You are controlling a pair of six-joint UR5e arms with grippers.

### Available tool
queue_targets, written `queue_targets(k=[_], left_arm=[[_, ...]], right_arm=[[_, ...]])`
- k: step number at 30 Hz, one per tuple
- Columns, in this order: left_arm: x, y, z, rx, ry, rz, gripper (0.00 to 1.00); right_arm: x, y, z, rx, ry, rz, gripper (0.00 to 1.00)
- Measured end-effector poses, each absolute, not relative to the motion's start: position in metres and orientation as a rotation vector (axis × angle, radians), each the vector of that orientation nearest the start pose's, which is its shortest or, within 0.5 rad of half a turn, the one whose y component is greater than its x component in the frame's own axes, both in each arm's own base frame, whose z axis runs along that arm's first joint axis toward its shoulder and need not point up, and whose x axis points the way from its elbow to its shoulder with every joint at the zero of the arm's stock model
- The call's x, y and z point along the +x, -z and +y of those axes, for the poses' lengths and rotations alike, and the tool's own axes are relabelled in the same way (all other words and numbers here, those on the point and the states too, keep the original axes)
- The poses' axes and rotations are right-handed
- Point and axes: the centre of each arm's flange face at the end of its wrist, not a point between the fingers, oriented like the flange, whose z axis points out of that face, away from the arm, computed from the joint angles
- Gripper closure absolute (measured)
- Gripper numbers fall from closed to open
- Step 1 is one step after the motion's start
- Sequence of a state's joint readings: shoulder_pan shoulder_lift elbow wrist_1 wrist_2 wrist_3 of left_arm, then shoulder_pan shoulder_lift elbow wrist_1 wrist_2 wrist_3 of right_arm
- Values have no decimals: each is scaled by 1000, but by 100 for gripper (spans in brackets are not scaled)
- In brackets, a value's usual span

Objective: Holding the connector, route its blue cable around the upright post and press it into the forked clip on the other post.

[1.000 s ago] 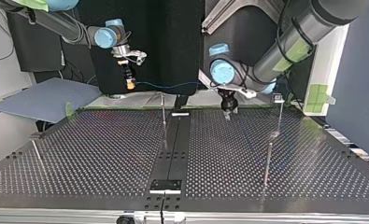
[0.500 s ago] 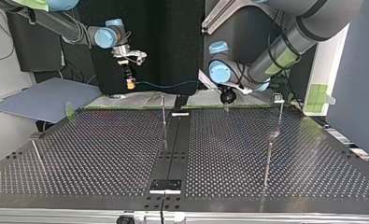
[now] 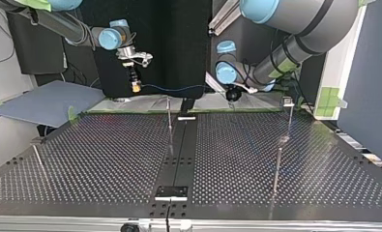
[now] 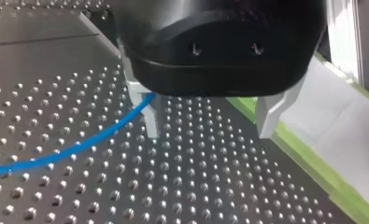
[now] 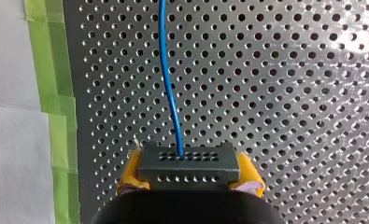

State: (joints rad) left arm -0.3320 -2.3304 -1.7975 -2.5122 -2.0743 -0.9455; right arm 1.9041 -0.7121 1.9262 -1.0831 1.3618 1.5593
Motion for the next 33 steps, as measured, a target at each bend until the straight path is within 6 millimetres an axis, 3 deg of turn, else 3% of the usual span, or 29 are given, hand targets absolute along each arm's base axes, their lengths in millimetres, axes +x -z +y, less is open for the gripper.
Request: queue_targets(k=[15, 33], left_arm=[[502, -16, -275, 539, -523, 1852, 1], [499, 29, -282, 538, -478, 1931, 1]], right_arm=[[328, 38, -461, 1716, -1523, -975, 100], [329, 38, -461, 1718, -1521, -974, 100]])
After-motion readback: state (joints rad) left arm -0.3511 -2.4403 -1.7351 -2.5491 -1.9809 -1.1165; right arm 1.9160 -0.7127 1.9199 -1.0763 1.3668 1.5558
